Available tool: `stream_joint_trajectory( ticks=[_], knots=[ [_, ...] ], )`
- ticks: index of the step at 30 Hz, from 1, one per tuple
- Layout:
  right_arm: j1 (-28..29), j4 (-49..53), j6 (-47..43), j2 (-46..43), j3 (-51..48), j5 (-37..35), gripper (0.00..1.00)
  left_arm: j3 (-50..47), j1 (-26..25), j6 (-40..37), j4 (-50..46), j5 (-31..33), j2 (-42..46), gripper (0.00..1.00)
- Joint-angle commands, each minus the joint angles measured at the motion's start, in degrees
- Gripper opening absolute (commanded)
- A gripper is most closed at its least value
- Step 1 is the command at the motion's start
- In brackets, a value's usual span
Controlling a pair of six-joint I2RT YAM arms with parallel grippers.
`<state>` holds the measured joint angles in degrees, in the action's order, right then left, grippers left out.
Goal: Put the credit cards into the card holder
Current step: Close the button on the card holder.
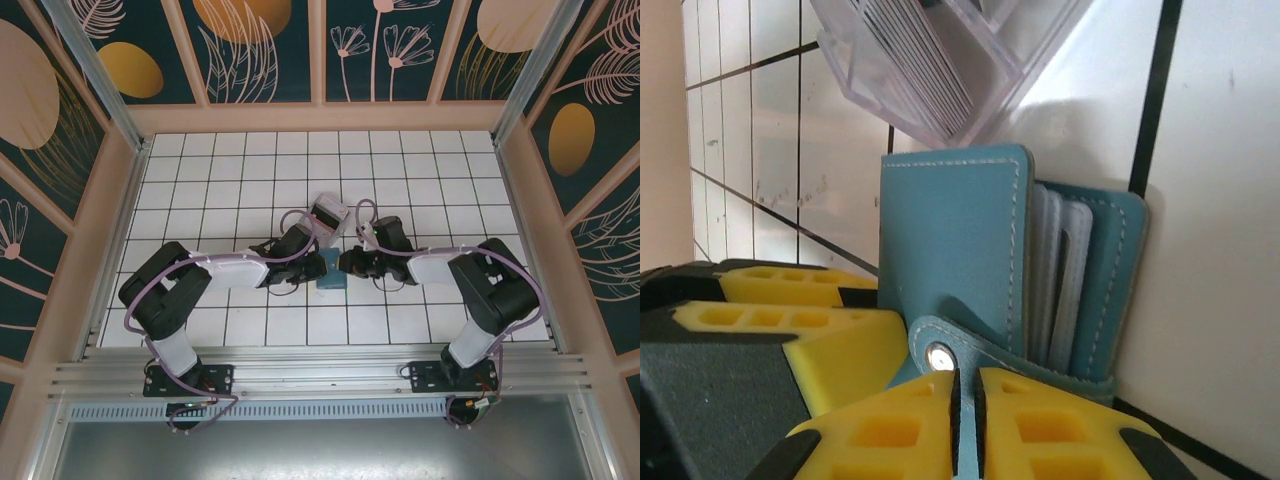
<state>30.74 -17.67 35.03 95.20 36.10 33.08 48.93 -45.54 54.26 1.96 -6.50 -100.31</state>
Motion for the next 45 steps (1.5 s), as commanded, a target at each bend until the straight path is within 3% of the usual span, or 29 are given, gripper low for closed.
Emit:
stream_joint_trajectory(
  ticks=[1, 18, 45],
  knots=[
    [1.29, -0.54, -0.30, 1.53, 1.89, 0.52, 0.17, -1.12, -1.54, -0.47, -3.98, -2.02, -4.24, 0.26],
    [2.66, 6.60, -2.81, 5.43, 5.81, -3.76, 0.16, -0.77, -2.43, -0.18, -4.83, -0.59, -1.72, 0.26],
    [8.71, 29.58, -9.79, 10.60, 16.36, -17.15, 0.13, -1.55, -2.43, -0.47, -2.57, -0.11, -3.66, 0.22]
  ],
)
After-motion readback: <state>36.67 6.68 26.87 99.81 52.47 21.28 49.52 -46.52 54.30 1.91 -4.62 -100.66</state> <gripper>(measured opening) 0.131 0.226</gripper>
